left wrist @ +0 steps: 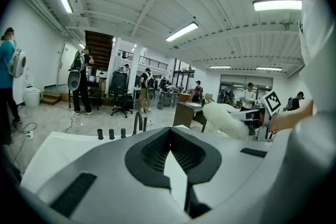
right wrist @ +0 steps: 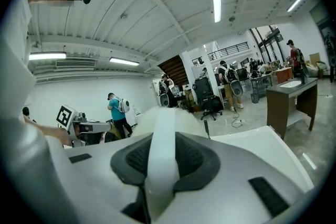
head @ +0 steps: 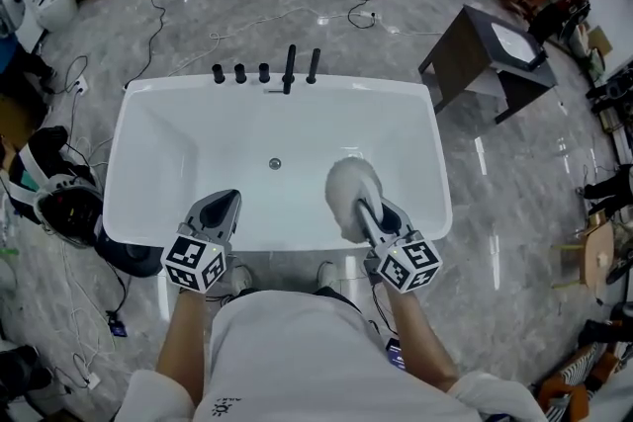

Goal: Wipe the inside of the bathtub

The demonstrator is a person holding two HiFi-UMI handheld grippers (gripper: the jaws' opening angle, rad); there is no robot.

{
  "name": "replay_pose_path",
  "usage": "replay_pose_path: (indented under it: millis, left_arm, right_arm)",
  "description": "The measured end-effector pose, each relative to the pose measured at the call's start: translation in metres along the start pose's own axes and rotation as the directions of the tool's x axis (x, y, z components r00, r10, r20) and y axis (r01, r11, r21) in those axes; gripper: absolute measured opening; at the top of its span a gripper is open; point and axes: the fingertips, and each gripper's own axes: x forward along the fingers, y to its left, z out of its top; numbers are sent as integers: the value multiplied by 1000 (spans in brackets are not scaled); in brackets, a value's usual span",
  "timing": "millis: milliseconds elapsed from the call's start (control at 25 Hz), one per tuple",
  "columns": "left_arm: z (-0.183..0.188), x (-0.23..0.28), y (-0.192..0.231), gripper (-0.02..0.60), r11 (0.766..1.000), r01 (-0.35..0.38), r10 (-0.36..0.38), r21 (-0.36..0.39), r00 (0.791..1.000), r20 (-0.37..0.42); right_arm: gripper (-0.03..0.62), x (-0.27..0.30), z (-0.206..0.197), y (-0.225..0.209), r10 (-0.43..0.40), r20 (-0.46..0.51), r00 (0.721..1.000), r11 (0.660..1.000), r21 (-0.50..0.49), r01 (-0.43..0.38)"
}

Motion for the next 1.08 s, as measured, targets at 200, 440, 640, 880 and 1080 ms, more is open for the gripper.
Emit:
replay_pose_path:
  millis: [200,440,640,880,1080]
  left_arm:
    - [2,-2,3,11,1000,-14,14,-3,1000,11]
    - [5,1,-3,11,1000,-9,9,2,1000,23]
    - [8,2,-5,11,1000,-2,2,5,1000,29]
    - [8,-1,-5,11,1000,-3,3,9,999,32]
    - [10,0,-4,11,1000,-9,9,7,999,33]
  right_arm:
    - [92,6,7,-3,-17,14,1000,1000,-2,17]
    - [92,6,7,-2,-18,25,1000,1000,0,18]
    - [92,2,8,-4,-28,24,999,1000,-6,29]
    - [92,0,10,-4,-34,36,999,999,-12,35]
    - [92,-2,14,-4,-38,37,999,999,-21,39]
